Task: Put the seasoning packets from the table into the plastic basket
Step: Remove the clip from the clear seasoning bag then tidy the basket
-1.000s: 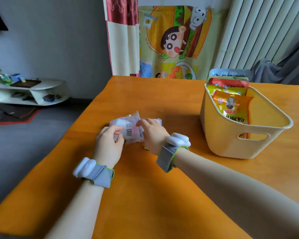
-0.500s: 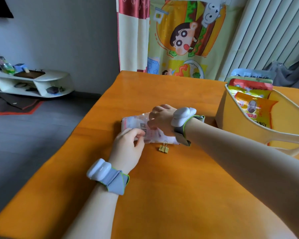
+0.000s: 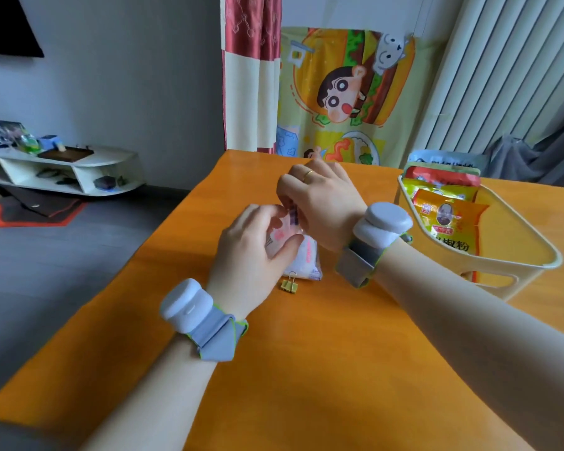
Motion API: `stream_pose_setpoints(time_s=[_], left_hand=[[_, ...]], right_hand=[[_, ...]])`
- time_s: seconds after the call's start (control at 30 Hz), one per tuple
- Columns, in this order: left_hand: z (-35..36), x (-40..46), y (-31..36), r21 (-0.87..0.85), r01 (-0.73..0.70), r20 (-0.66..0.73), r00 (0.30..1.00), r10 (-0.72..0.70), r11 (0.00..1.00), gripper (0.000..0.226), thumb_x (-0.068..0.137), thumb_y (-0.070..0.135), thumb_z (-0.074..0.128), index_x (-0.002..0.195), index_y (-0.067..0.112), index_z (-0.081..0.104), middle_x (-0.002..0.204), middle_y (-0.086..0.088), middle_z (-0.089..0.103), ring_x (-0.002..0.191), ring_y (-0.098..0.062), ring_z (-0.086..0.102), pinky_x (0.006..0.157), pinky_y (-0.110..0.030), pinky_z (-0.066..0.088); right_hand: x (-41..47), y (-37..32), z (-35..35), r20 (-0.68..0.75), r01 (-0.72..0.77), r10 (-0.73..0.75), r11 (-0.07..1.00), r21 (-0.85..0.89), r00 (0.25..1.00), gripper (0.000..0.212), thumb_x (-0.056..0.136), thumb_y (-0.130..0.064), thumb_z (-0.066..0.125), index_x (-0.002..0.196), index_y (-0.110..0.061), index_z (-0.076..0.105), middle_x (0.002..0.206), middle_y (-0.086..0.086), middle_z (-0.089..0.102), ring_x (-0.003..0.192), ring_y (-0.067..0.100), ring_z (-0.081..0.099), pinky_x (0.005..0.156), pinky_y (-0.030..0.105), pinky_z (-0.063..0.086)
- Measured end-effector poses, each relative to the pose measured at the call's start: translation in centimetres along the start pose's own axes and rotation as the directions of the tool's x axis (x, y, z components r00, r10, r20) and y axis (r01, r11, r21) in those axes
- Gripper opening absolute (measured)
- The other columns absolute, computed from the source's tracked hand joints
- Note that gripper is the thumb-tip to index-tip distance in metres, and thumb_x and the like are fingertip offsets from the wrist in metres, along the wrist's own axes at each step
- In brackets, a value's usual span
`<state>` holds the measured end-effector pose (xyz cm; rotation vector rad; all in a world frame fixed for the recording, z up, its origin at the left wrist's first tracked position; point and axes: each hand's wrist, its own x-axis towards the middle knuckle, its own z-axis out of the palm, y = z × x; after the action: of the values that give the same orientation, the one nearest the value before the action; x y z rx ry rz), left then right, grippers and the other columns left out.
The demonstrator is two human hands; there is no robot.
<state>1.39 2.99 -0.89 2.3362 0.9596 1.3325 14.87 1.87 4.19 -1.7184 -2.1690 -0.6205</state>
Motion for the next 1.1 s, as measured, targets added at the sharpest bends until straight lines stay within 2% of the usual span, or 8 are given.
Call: stream_pose_setpoints(time_s=[0.17, 0.3, 0.43, 0.57, 0.7, 0.8, 1.0, 1.1], left_hand=[[2.0, -1.1, 5.6, -0.194, -0.016, 0.003, 1.000, 0.017, 0.981, 0.038, 0.072, 0.045, 0.054, 0.090, 0.012, 0.060, 0.085, 0.005, 0.057, 0.081, -0.008, 0.052, 0.071, -0.020, 0.043], [3.1, -0.7, 6.1, -0.302, 0.169, 0.148, 0.981, -0.129, 0.938, 0.013, 0.083, 0.033, 0.061, 0.077, 0.022, 0.059, 0.068, 0.013, 0.059, 0.065, -0.001, 0.056, 0.059, -0.010, 0.039], [4.9, -0.7, 6.3, -0.527, 0.353, 0.296, 0.929, -0.223, 0.773, 0.016, 0.088, 0.018, 0.057, 0.073, 0.019, 0.062, 0.075, -0.007, 0.066, 0.077, -0.023, 0.063, 0.076, -0.036, 0.049], [6.6, -0.9, 6.7, -0.599, 0.400, 0.292, 0.916, -0.276, 0.694, 0.021, 0.087, 0.012, 0.057, 0.068, 0.020, 0.061, 0.068, -0.001, 0.061, 0.066, -0.003, 0.057, 0.071, -0.013, 0.044], [8.0, -0.4, 5.8, -0.657, 0.467, 0.315, 0.883, -0.347, 0.592, 0.014, 0.077, 0.028, 0.064, 0.064, 0.026, 0.067, 0.064, 0.007, 0.067, 0.075, -0.017, 0.060, 0.073, -0.029, 0.046], [8.3, -0.1, 5.0, -0.705, 0.477, 0.309, 0.873, -0.378, 0.525, 0.013, 0.076, 0.025, 0.067, 0.063, 0.025, 0.068, 0.062, 0.008, 0.070, 0.074, -0.018, 0.062, 0.072, -0.029, 0.048], [8.3, -0.7, 2.8, -0.767, 0.447, 0.233, 0.863, -0.448, 0.461, 0.016, 0.075, 0.020, 0.067, 0.059, 0.022, 0.068, 0.064, 0.010, 0.069, 0.075, 0.003, 0.064, 0.068, -0.008, 0.047], [7.8, -1.1, 2.4, -0.789, 0.454, 0.246, 0.851, -0.465, 0.414, 0.017, 0.072, 0.024, 0.061, 0.057, 0.024, 0.069, 0.070, 0.003, 0.069, 0.078, -0.015, 0.065, 0.077, -0.026, 0.049]], right_hand=[[-5.0, 2.2, -4.2, 0.130, -0.054, 0.052, 0.998, 0.012, 0.990, 0.022, 0.077, -0.014, 0.044, 0.096, -0.014, 0.056, 0.095, 0.004, 0.064, 0.096, 0.031, 0.054, 0.084, 0.038, 0.038], [-7.6, 2.9, -4.6, 0.216, -0.149, 0.101, 0.964, 0.219, 0.971, 0.018, 0.083, -0.014, 0.052, 0.100, -0.010, 0.059, 0.098, 0.009, 0.065, 0.090, 0.032, 0.059, 0.074, 0.034, 0.045], [-10.7, 4.2, -4.6, 0.189, -0.283, 0.221, 0.856, 0.433, 0.957, 0.017, 0.085, -0.014, 0.059, 0.096, -0.004, 0.067, 0.085, 0.007, 0.067, 0.078, 0.021, 0.059, 0.061, 0.015, 0.037], [-12.4, 4.6, -3.4, 0.282, -0.505, 0.459, 0.491, 0.710, 0.843, 0.008, 0.085, -0.015, 0.062, 0.083, -0.012, 0.069, 0.069, -0.004, 0.063, 0.062, 0.001, 0.058, 0.058, 0.009, 0.044], [-12.7, 4.7, -3.3, 0.484, -0.659, 0.551, 0.170, 0.733, 0.680, 0.016, 0.088, -0.024, 0.058, 0.079, -0.016, 0.069, 0.080, 0.005, 0.068, 0.075, 0.015, 0.063, 0.075, 0.034, 0.056], [-12.0, 4.7, -3.7, 0.565, -0.692, 0.529, 0.060, 0.720, 0.633, 0.021, 0.087, -0.027, 0.059, 0.067, -0.024, 0.065, 0.078, 0.003, 0.068, 0.077, 0.018, 0.064, 0.082, 0.038, 0.055], [-10.0, 3.9, -1.3, 0.428, -0.626, 0.575, 0.199, 0.754, 0.697, 0.016, 0.085, -0.022, 0.062, 0.083, -0.010, 0.072, 0.083, 0.010, 0.071, 0.080, 0.025, 0.066, 0.079, 0.040, 0.055], [-9.9, 3.3, -0.1, 0.225, -0.522, 0.599, 0.384, 0.762, 0.769, 0.013, 0.084, -0.020, 0.063, 0.080, -0.011, 0.072, 0.078, 0.004, 0.069, 0.079, 0.022, 0.066, 0.073, 0.034, 0.053]])
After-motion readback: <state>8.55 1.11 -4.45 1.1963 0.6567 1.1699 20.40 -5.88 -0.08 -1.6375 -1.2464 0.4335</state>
